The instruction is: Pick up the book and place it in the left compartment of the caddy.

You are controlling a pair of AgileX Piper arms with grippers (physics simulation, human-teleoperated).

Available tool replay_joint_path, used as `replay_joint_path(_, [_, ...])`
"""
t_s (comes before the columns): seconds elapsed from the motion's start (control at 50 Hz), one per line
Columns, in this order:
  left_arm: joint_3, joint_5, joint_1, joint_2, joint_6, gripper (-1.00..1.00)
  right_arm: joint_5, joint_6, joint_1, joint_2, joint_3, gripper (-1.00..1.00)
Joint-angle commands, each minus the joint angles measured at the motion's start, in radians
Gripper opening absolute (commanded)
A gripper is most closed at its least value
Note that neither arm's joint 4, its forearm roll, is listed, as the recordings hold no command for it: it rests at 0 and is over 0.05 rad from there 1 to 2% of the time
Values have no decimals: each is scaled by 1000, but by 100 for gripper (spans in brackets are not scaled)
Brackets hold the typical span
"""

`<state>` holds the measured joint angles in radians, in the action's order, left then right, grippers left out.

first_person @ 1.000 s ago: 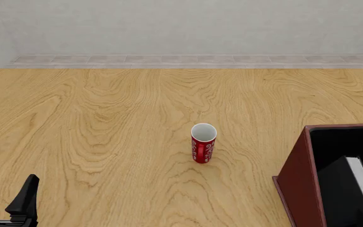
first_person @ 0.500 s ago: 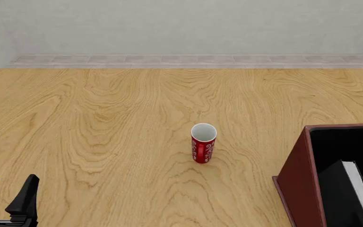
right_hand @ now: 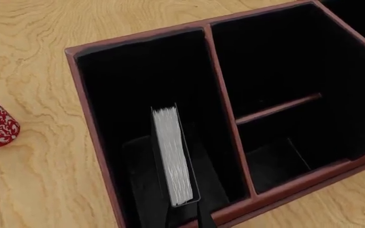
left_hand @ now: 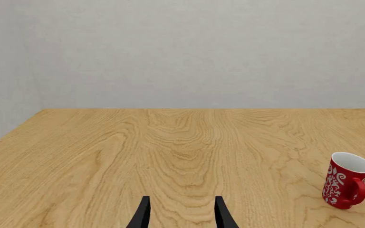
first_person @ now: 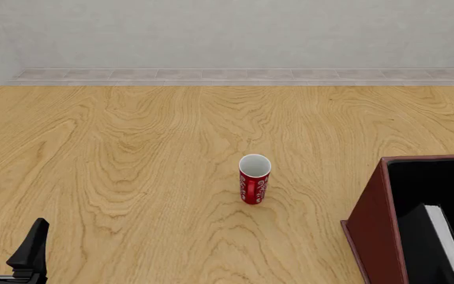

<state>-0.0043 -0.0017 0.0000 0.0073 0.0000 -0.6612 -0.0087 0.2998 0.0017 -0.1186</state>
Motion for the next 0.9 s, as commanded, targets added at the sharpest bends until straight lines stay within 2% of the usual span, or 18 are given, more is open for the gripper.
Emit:
replay_joint_path(0.02, [0,0,0,0,0,100,12,20,3,-2,11,-100])
replay_joint_path(0.48, [0,0,0,0,0,100,15,15,8,-2,19,-100])
replay_joint_path(0.5, [0,0,0,0,0,100,15,15,7,-2,19,100])
replay_joint_path(0.9, [0,0,0,0,0,100,-11,6,-2,-2,-26,100])
